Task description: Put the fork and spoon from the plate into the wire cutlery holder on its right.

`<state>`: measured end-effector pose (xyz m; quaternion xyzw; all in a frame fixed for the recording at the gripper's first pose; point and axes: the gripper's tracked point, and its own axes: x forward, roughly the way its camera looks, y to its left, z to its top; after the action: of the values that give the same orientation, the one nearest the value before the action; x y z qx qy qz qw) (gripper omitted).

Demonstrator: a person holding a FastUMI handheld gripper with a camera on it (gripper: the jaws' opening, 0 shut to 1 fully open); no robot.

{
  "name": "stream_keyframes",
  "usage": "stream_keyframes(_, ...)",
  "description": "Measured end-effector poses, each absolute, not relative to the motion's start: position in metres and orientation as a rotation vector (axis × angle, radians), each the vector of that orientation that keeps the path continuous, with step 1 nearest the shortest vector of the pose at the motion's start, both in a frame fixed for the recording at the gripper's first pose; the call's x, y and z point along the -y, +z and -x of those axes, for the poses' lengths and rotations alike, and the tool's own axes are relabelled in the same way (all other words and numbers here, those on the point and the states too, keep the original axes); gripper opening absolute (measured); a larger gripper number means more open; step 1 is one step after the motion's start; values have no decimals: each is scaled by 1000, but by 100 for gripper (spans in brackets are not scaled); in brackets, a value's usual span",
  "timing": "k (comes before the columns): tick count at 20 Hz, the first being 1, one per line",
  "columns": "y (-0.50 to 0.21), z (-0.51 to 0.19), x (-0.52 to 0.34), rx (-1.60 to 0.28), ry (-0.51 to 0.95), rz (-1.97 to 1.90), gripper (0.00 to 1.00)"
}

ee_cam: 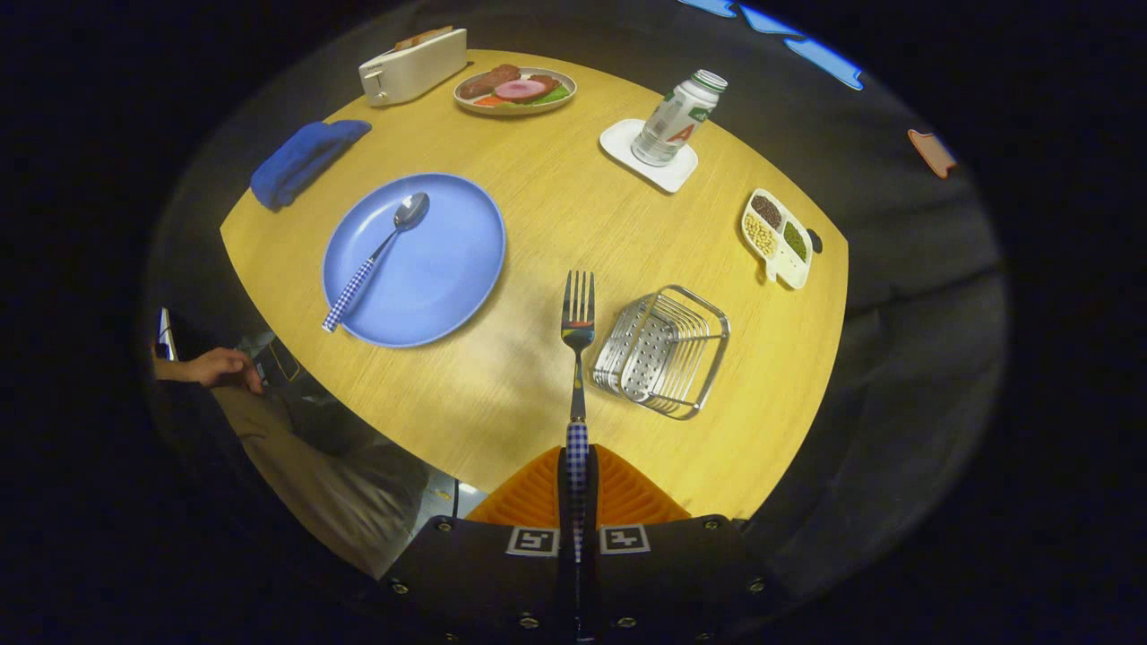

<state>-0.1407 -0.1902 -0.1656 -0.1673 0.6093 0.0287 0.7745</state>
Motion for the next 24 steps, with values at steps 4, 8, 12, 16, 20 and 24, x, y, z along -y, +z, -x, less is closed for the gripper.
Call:
stream_keyframes(4,-149,152,225,-1393,56,427,2)
stream_keyframes(8,-141,154,252,-1495,55,465,2)
stream_keyframes(12,-144,142,263,-1565,64,471,2)
stream_keyframes(16,-154,133,262,-1638,103,443,2)
stream_keyframes(20,-165,122,267,-1711,116,429,2)
stream_keyframes(24,-177,105,269,-1760,113,400,2)
